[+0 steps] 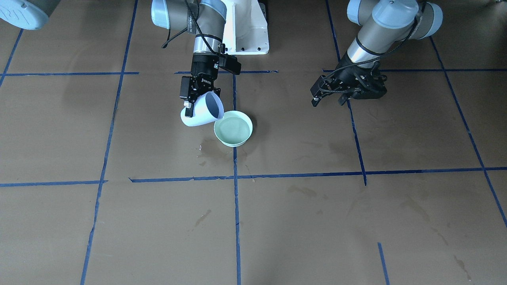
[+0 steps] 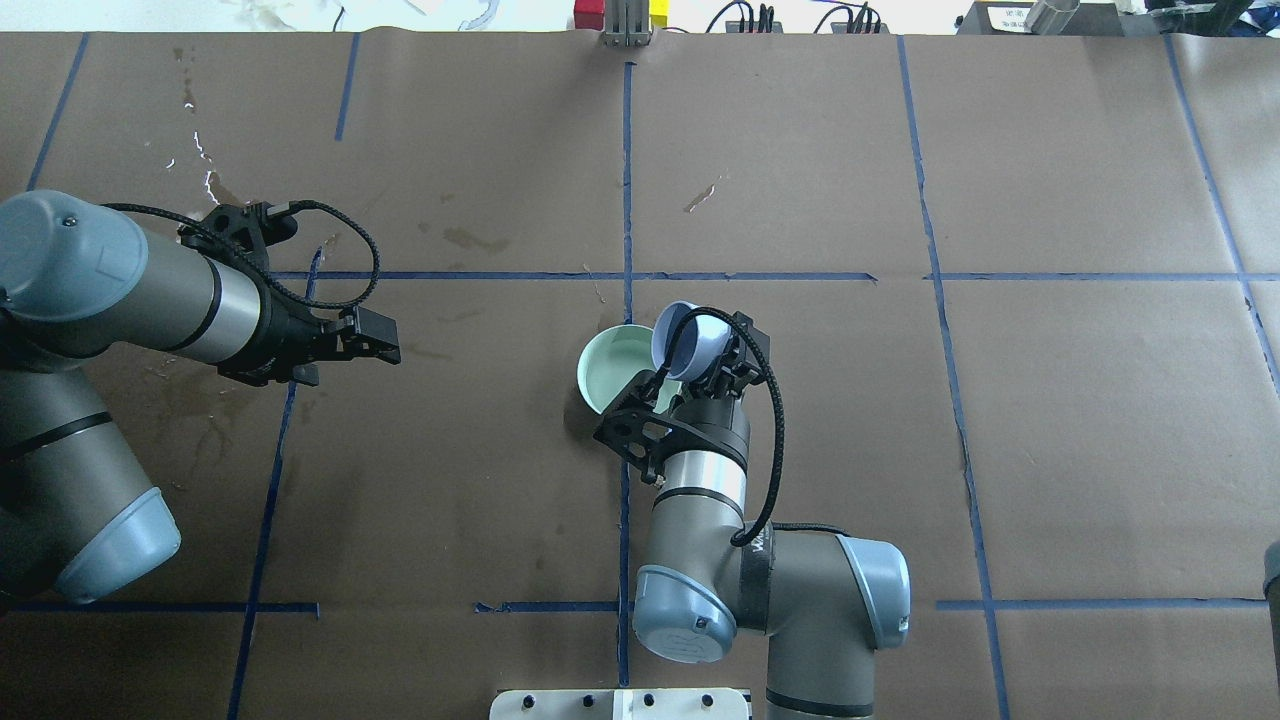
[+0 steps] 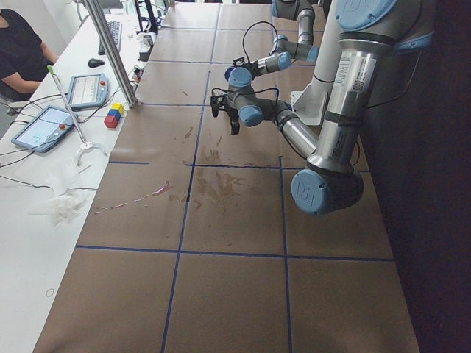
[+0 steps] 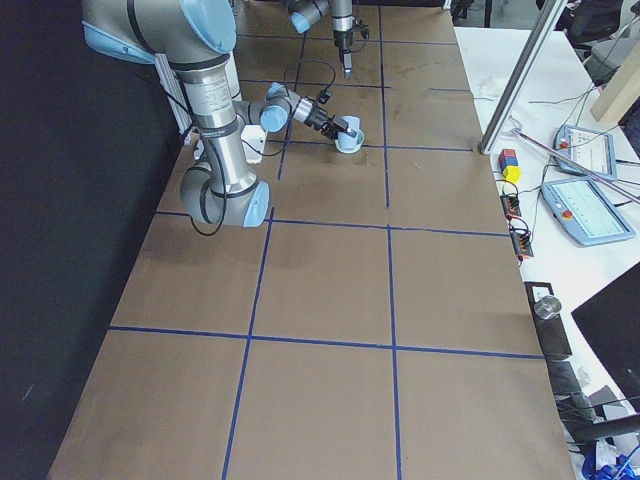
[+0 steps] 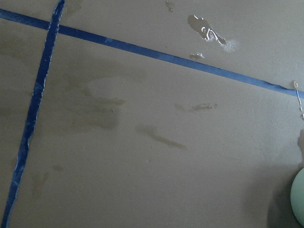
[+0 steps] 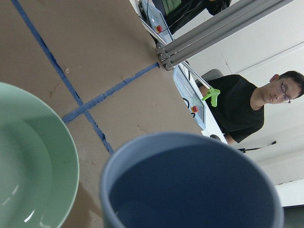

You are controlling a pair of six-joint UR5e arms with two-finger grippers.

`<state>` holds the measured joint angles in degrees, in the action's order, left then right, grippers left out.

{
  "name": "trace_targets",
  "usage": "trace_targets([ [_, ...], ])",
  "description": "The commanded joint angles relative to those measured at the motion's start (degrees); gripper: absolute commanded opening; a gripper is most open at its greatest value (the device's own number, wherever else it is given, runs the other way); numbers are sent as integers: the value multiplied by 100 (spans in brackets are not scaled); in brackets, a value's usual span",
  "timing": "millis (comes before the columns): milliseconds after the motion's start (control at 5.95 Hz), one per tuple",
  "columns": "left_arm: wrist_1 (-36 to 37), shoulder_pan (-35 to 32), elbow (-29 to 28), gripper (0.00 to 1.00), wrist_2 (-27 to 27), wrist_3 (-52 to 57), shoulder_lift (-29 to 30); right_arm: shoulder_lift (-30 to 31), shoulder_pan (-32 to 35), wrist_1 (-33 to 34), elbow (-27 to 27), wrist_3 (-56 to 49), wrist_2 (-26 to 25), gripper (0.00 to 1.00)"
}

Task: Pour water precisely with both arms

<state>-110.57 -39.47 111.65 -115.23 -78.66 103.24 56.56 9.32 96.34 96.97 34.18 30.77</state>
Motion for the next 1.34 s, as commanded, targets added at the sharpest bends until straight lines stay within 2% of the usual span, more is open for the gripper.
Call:
trace_targets([
  [0, 9, 0, 14, 100, 0, 0, -6, -180, 0, 26, -257, -376, -229, 1],
  [168, 9, 0, 49, 100, 0, 0, -15, -198, 0, 43, -301, -830, -482, 1],
  [504, 9, 9, 49, 100, 0, 0, -6, -181, 0, 174, -415, -1001, -529, 1],
  [672, 9, 9, 49, 100, 0, 0, -15, -259, 0, 471, -407, -1297, -546, 0],
  [1176, 9, 0, 102, 100, 0, -9, -15, -234, 9, 685, -407, -2413, -739, 0],
])
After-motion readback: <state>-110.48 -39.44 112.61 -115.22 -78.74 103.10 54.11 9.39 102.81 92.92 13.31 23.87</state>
